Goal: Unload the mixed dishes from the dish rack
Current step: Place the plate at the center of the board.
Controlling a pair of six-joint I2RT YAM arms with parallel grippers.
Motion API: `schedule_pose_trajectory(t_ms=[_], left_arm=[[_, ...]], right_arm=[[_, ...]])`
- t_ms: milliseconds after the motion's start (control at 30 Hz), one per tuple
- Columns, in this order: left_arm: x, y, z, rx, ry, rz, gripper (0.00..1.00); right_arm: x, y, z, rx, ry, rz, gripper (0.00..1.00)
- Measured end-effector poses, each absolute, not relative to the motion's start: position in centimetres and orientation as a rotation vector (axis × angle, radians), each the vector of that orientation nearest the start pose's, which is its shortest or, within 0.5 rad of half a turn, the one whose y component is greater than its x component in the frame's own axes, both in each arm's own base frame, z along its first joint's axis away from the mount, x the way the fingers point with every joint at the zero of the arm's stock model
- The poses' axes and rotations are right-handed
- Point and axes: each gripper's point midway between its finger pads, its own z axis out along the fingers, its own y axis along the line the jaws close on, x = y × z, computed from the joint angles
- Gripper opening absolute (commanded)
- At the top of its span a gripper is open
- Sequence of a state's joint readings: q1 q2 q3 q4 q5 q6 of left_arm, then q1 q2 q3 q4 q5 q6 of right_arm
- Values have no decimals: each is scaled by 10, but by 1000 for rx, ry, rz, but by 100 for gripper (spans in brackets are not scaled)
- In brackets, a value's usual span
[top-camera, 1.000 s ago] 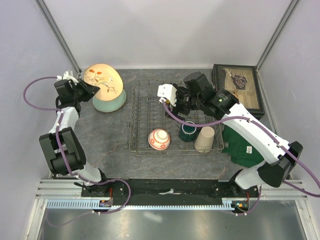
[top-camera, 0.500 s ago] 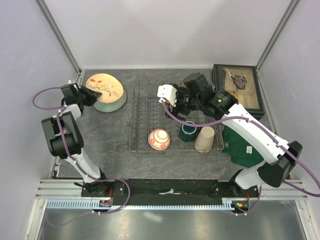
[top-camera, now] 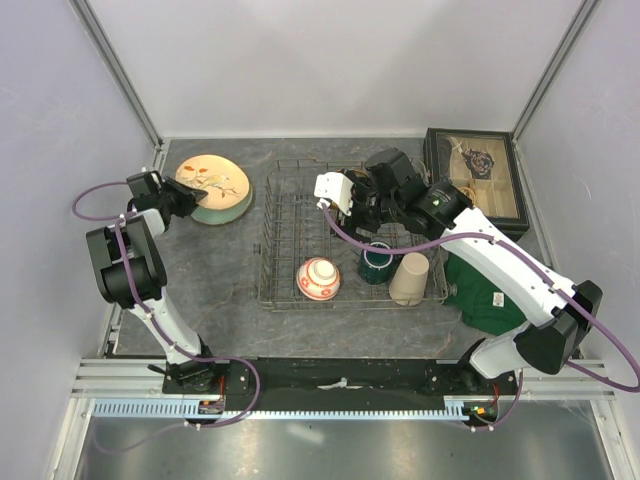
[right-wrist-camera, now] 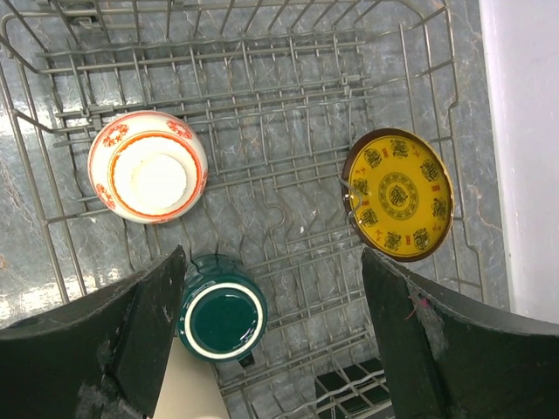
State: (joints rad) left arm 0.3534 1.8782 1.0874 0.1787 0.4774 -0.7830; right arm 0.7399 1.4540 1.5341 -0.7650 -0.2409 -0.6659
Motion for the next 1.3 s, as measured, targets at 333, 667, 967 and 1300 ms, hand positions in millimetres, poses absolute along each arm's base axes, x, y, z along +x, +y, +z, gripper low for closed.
schedule_pose_trajectory(t_ms=[333,667,967,1300], left_arm=[[482,63,74,-971,2009,-774,2],[482,63,74,-973,2012,-776,3],[481,63,72,-979,2018,-777,12],[482,63,76,-973,2016,-782,15]], right_arm=[[287,281,267,-1554,1640,301,89],[287,281,263,-1555,1648,297,89],[287,279,259,-1559,1656,296,89],[288,279,258,-1555,1658,294,89]])
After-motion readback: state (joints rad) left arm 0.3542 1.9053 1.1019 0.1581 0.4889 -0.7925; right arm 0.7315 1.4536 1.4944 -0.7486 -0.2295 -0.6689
